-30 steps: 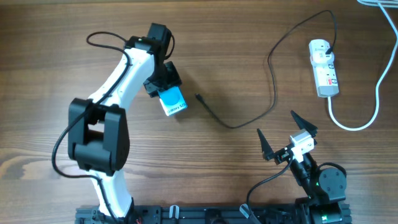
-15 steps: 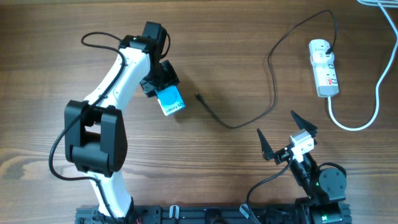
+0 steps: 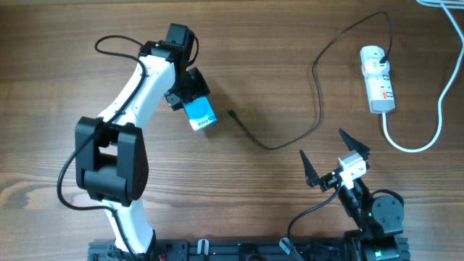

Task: Plug charger to phone and switch on socket
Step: 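Close the left gripper on the phone's top edge and lift it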

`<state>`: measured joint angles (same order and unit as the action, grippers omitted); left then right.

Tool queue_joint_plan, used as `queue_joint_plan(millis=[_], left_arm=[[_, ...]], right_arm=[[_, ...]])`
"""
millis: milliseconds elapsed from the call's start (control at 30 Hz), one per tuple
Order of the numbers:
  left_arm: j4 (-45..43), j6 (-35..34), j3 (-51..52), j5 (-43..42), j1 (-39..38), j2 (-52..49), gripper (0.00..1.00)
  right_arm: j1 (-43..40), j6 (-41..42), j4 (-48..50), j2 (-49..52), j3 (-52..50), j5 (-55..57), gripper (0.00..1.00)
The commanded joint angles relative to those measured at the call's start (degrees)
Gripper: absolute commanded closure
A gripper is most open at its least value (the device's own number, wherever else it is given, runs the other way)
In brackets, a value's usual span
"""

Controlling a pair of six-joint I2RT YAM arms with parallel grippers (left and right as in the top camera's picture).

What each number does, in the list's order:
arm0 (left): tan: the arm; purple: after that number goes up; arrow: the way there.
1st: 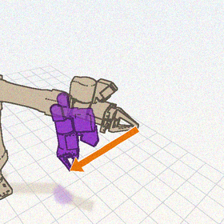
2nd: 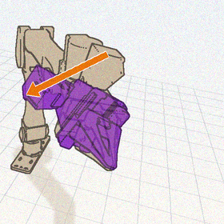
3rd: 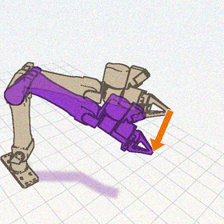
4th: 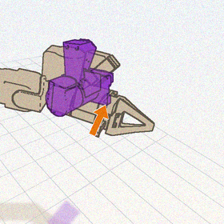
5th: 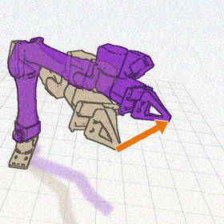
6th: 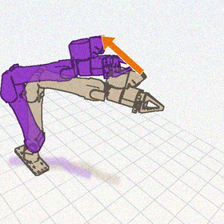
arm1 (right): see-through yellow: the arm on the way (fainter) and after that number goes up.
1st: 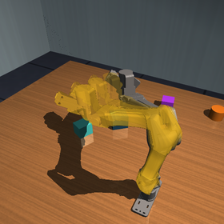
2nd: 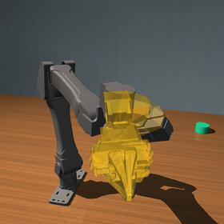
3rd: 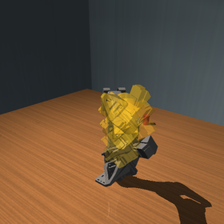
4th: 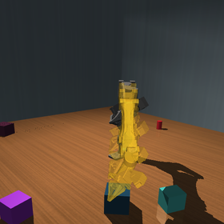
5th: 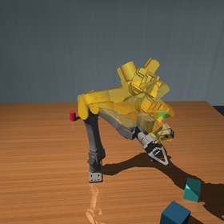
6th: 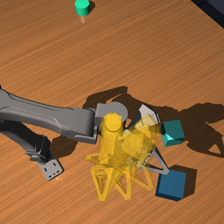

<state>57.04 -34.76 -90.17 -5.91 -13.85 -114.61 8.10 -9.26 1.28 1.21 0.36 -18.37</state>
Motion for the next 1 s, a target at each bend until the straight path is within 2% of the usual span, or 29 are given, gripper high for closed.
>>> queue_joint_plan(millis=[0, 667, 967], left_arm=[[-0.46, 0.07, 0.15, -0.70, 0.24, 1.79, 0.42], [-0.20, 0.09, 0.15, -0.96, 0.24, 1.79, 0.42], [-0.20, 0.09, 0.13, -9.62, 0.26, 1.81, 0.44]], right_arm=[[0.13, 0.28, 0.15, -0.42, -0.07, 0.37, 0.01], [0.13, 0.26, 0.15, -0.31, -0.07, 0.37, 0.00], [0.13, 0.28, 0.15, -0.31, -0.07, 0.37, 0.00]])
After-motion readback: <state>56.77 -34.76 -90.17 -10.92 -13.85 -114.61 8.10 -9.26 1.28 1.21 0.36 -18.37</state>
